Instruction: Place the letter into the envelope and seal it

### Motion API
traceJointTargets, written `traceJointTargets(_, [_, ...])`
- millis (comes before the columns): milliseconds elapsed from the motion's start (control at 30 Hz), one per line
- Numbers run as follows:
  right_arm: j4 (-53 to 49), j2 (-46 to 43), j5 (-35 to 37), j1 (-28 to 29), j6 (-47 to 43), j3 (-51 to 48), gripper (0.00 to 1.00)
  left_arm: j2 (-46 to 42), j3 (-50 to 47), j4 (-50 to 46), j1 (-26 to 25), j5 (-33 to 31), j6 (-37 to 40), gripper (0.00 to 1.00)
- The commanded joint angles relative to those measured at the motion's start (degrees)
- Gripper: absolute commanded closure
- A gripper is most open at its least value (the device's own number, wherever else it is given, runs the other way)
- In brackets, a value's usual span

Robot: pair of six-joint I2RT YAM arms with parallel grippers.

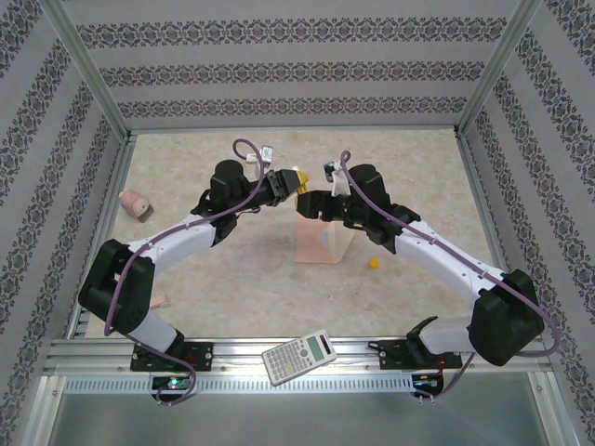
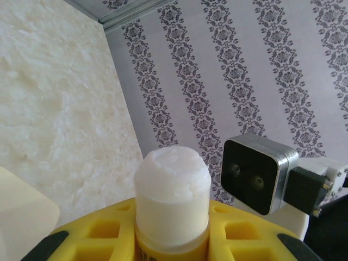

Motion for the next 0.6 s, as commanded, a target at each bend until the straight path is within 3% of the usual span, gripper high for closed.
traceJointTargets(0, [-1.74,-4.19,0.17,-1.68,-1.53,-1.70,0.40,0.30,2.96,0.61,3.20,5.59,7.08,0.96])
traceJointTargets(167, [-5.18,-9.80,0.40,-5.27,-2.60,-4.20,0.39,0.35,7.70,-17.57,7.02,11.47,26.91,0.98])
traceJointTargets(267, [-6.25,-12.63,0.55,-7.60,-3.01,-5.87,0.39,-1.03,9.73,-32.01,7.10,8.75,44.00,0.99])
traceJointTargets(367, [-7.21,-14.19,0.46,-10.34,-3.02,-7.13,0.39,-2.07,10.03,-40.99,7.04,4.33,54.37,1.00])
traceJointTargets(433, [-7.12,-14.70,0.07,-11.81,-2.96,-7.91,0.39,-2.81,9.20,-43.69,6.97,2.42,58.22,1.00])
traceJointTargets(567, [-5.81,-14.40,-1.50,-14.32,-2.79,-9.18,0.39,-6.04,3.84,-39.51,7.02,-0.19,59.42,1.00])
